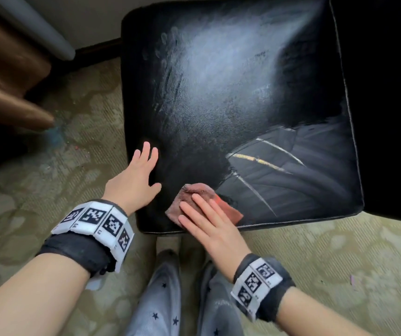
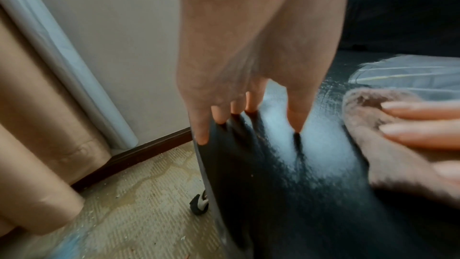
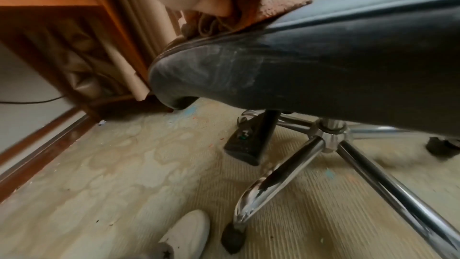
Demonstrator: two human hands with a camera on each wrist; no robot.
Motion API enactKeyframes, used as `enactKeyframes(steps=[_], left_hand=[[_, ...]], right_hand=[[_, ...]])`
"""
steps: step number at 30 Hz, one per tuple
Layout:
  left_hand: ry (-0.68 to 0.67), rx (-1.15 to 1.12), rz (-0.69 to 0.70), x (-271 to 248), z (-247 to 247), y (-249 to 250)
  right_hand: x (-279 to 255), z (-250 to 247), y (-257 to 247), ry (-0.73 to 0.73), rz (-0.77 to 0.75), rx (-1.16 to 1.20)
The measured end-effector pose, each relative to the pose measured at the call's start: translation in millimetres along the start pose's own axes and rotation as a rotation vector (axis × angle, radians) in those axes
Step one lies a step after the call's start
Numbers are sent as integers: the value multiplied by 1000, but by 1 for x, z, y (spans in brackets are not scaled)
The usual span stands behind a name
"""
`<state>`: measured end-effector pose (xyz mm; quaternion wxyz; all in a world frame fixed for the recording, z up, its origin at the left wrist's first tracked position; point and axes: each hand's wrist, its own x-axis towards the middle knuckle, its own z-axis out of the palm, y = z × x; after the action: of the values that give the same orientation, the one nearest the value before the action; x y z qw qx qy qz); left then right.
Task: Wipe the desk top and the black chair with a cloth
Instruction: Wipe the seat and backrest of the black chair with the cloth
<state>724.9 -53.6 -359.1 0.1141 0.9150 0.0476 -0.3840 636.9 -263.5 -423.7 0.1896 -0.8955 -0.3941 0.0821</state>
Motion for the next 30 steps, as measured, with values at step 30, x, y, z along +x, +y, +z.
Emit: enactKeyframes(steps=[30], left_hand=[[92,53,-93,-1,8,16]], right_hand=[[-75,-46,78,155,549,18]])
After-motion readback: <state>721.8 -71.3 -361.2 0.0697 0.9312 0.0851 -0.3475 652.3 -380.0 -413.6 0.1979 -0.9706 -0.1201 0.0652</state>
